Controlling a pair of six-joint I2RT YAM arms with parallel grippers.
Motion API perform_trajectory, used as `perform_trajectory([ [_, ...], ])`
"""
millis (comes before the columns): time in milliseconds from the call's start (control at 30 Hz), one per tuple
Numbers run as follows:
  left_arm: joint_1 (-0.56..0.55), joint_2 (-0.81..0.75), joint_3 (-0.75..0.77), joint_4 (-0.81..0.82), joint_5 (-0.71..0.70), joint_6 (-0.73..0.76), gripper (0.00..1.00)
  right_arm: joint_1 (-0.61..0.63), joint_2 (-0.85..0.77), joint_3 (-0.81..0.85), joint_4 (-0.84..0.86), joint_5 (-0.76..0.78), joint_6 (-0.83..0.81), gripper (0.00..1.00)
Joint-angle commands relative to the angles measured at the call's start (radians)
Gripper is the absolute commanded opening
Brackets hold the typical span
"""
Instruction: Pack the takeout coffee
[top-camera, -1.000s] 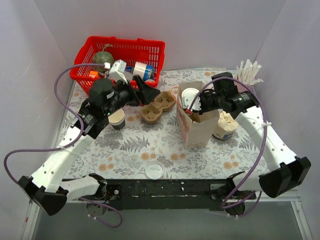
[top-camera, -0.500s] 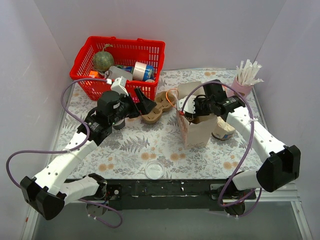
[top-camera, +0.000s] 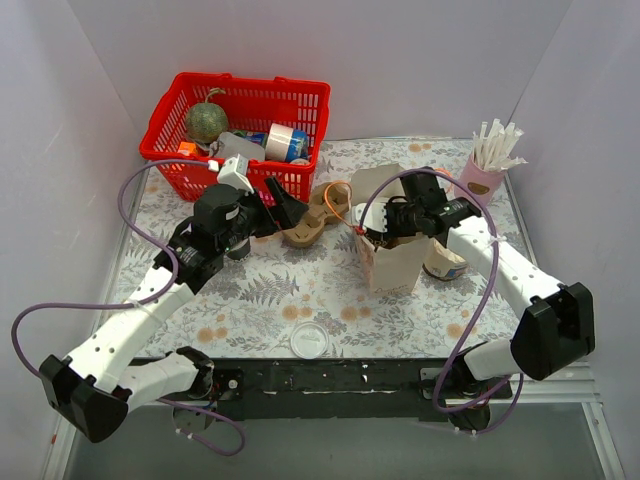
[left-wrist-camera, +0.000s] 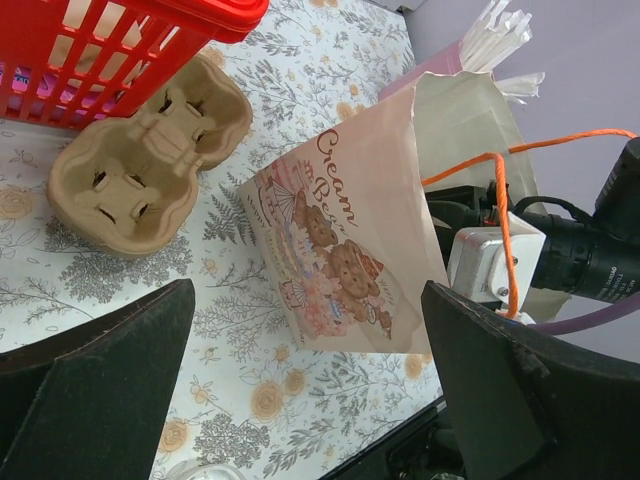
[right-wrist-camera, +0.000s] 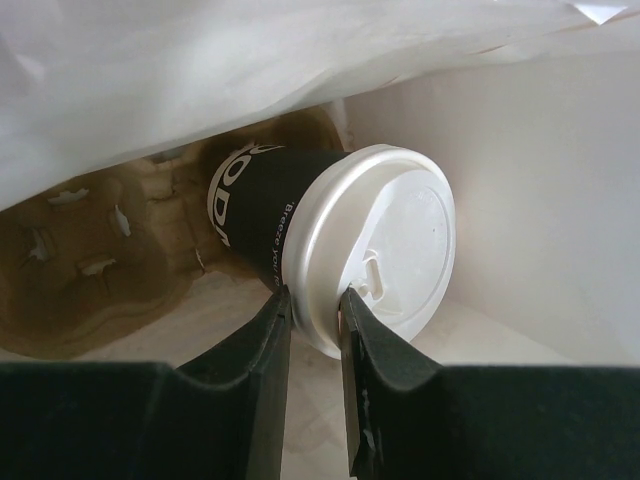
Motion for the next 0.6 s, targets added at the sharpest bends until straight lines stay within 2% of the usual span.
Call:
perform_trajectory([
  [0,0.003,-0.038,-0.013,-0.012,-0.026,0.002,0.98,0.007,0.008,-0.014,0.05,0.019,0.023,0.01],
  [500,0.002,-0.024,-0.005,-0.031,-0.037,-0.004,0.98,0.007,0.033,-0.072,0.125,0.079,0.043,0.02],
  [567,0.003,-0.021,-0.002,-0.031,-0.034,-0.005,0.98,0.006,0.028,-0.078,0.131,0.082,0.046,0.06],
])
